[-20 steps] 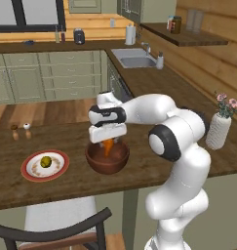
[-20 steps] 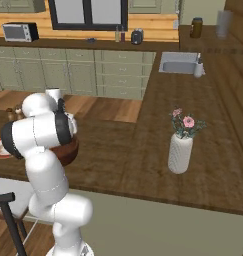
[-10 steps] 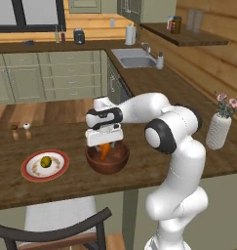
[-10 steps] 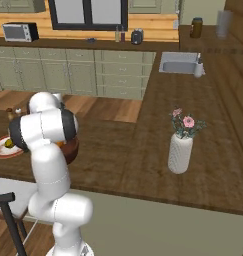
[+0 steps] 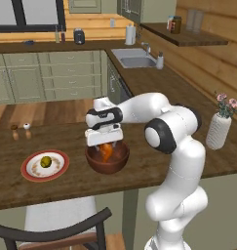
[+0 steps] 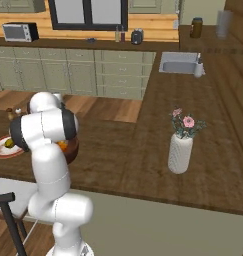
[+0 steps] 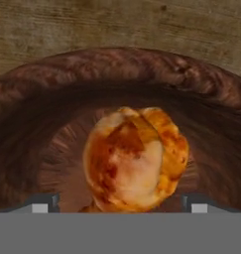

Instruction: Pick the chicken drumstick and lemon from their plates and place them in the bowl. Then put the bowl in the fridge.

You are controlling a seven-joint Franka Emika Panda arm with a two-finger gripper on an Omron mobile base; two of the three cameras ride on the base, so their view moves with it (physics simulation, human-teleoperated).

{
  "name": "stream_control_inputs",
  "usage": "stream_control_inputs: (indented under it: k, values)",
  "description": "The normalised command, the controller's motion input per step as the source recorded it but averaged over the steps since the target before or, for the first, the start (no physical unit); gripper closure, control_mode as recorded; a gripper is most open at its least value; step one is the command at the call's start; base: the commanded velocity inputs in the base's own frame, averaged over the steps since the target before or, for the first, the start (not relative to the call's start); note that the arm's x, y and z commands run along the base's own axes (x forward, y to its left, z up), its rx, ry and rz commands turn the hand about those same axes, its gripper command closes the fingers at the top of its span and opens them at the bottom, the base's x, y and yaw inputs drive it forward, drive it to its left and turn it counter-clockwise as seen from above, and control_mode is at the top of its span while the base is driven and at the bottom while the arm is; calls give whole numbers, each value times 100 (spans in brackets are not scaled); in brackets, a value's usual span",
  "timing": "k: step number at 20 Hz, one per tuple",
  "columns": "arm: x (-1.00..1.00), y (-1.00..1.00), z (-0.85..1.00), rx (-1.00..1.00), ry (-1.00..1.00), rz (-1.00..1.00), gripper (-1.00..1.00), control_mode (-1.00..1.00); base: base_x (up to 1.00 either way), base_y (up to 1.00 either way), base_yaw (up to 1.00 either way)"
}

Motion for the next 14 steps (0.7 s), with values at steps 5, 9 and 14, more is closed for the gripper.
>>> stream_control_inputs:
  k: [5,9,14]
  values:
    - [5,6,1,0,0,0,-100,-100,0,0,0]
    - [-32,24,30,-1,-11,0,-100,-100,0,0,0]
    - [-38,64,46,0,-13,10,-100,-100,0,0,0]
